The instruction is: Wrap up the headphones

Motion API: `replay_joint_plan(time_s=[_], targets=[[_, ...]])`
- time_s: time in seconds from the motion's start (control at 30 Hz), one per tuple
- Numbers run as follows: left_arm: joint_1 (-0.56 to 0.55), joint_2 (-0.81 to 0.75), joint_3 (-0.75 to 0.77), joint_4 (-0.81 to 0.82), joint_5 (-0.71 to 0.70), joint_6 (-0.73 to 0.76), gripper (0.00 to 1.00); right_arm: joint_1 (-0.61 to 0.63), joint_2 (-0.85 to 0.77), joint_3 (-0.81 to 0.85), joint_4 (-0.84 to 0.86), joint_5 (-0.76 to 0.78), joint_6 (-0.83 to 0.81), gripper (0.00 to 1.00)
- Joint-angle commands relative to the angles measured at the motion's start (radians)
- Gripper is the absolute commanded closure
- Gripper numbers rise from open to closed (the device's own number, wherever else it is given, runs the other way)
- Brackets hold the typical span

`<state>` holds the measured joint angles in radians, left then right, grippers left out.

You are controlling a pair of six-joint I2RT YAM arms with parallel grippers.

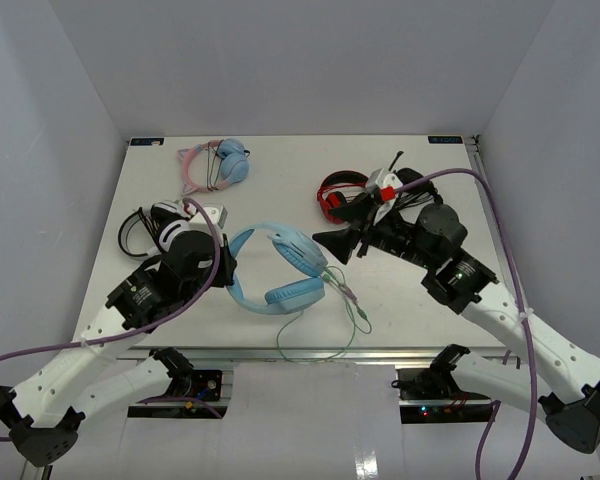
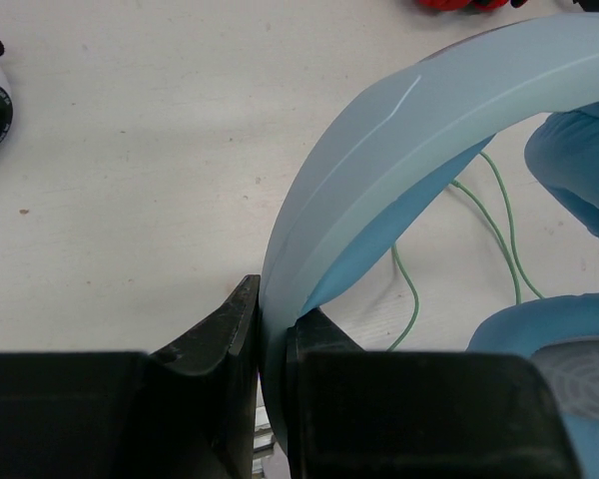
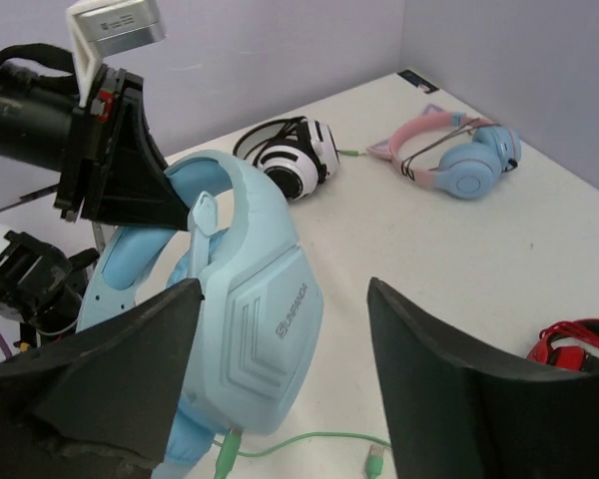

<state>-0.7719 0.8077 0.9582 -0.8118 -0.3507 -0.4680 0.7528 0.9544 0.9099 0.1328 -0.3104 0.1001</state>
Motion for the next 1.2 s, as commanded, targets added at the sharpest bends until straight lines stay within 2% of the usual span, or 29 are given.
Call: replay_joint_plan(time_s=[0.0,0.17,0.47,0.57,0.77,0.9,1.1,1.17], targets=[[0.001,-0.053,0.130,-0.009,-0.026,-0.066,1.00,-0.001,-0.094,-0.021,-0.066,-0.097,-0.084,0.20],[0.002,-0.039,0.198,-0.076,-0.077,-0.077,1.00,-0.001,-0.186,-0.157,-0.014,-0.265,-0.123,0.07],[0.002,-0.050,0.264,-0.139,-0.117,-0.085,1.00,-0.001,-0.236,-0.274,0.022,-0.285,-0.174,0.04],[0.002,-0.054,0.274,-0.149,-0.131,-0.104,1.00,-0.001,-0.227,-0.292,0.047,-0.323,-0.166,0.05],[0.002,-0.034,0.354,-0.154,-0.134,-0.162,1.00,-0.001,-0.243,-0.358,0.125,-0.290,-0.162,0.07],[0.002,-0.027,0.403,-0.180,-0.189,-0.213,1.00,-0.001,-0.235,-0.374,0.166,-0.296,-0.150,0.09],[0.002,-0.061,0.376,-0.153,-0.160,-0.245,1.00,-0.001,-0.208,-0.441,0.309,-0.249,-0.108,0.20],[0.002,-0.084,0.353,-0.126,-0.124,-0.259,1.00,-0.001,-0.201,-0.483,0.411,-0.226,-0.068,0.25]])
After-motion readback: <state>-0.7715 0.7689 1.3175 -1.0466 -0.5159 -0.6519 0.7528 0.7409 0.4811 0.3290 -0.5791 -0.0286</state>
